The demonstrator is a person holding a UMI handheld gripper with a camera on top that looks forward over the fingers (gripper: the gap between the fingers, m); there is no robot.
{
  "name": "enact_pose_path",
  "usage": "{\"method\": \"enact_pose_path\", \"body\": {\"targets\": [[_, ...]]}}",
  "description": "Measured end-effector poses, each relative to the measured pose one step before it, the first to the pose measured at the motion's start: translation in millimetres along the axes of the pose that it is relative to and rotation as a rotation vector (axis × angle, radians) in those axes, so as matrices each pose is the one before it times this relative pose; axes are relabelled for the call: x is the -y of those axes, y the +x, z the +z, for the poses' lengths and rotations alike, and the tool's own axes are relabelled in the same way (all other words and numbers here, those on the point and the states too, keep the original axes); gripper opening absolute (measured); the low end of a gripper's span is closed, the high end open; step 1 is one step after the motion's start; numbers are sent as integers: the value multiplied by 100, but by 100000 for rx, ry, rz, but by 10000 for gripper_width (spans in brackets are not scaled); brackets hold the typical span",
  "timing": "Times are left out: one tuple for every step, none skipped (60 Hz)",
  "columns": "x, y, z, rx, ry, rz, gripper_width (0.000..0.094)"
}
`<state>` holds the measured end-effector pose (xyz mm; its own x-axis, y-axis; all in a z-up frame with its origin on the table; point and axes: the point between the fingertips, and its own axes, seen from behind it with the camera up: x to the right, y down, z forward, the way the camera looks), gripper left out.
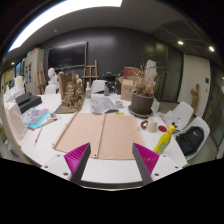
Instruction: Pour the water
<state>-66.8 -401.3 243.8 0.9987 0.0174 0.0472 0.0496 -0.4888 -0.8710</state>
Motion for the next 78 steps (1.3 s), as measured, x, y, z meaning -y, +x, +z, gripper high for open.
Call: {"method": "enact_pose_path", "body": {"targets": [[-101,243,205,-302,253,69,863],[-68,216,39,-360,165,-15,863],[-110,285,60,-375,142,12,863],[-201,381,81,-434,70,92,861],[-268,486,99,-507,-42,194,862],[-327,544,86,-525,-168,344,860],[-340,557,103,-490,-245,576,862],[-389,571,134,-367,-217,705,860],[-48,130,16,-533,-327,794,861],[-516,851,118,-223,-228,785,859],[-414,699,142,-372,-329,780,859],[-427,726,168,-434,-349,721,858],[-457,761,177,-573,-315,610,858],[-432,814,186,-671,-292,486,860],[-439,857,256,-887,-321,384,859],[-455,901,199,-1045,-373,270,859],[-511,880,370,-1125,-333,290,859],[-455,903,280,-1158,-247,161,861],[-455,910,304,-1131,-151,56,861],[-431,898,351,-1128,-79,46,860],[-438,893,337,-1149,-88,56,860],[-443,903,408,-1148,-87,93,860],[-443,866,423,-1189,-154,141,860],[-413,858,443,-1127,-240,223,860],[-320,824,344,-1077,-288,213,861],[-288,764,464,-966,-130,402,862],[-204,692,491,-757,165,504,862],[-86,655,473,-606,404,625,861],[-74,605,548,-533,466,660,858],[-97,515,581,-326,364,560,859],[-73,457,606,-259,206,383,860],[-36,422,641,-160,256,204,859],[12,368,676,-97,435,136,859],[75,390,682,-120,650,162,858],[77,344,699,-162,783,198,858],[109,308,702,-88,760,96,858],[98,246,754,0,663,54,858],[50,212,749,0,398,107,857],[43,211,769,-28,198,366,856],[-15,143,729,44,98,528,856],[35,18,835,290,282,599,855],[129,72,691,346,420,444,857],[98,79,758,272,426,494,853],[95,96,751,206,335,453,854],[59,42,746,173,209,376,853],[64,37,720,184,73,279,855],[40,67,687,140,106,217,853],[60,27,640,173,151,151,850],[98,24,634,112,283,83,846],[117,16,620,72,266,90,839],[80,-7,596,88,297,54,828],[74,-24,600,184,304,-81,811],[80,-12,570,212,310,-195,790],[25,15,557,79,128,-219,764],[-64,50,546,-54,-73,-173,732],[-80,76,478,-146,-229,-48,697],[-69,62,442,-146,-185,91,650],[91,118,408,-31,40,11,597],[-15,160,310,-451,127,157,541],[86,185,247,-710,552,16,495],[97,-39,160,291,423,229,490],[172,-136,155,838,520,218,484],[129,-160,149,910,357,-100,468],[152,125,637,1240,-126,-212,456],[-67,-151,-74,853,131,-316,437],[-66,-169,-82,333,-62,-103,421],[-13,-22,17,239,-45,-132,405],[-2,-3,41,177,-121,-66,392],[-36,-21,28,255,-331,-98,378],[-18,-36,55,304,-337,-159,367],[-16,-29,61,329,-387,-180,357],[42,-41,80,335,-350,-203,336],[171,-1,255,436,-632,-211,327],[49,-12,91,277,-526,-20,315],[94,-24,108,384,-444,-113,290],[114,-12,78,377,-384,-175,290],[227,-155,102,331,-129,-166,291],[252,-124,-38,481,49,-177,290]]}}
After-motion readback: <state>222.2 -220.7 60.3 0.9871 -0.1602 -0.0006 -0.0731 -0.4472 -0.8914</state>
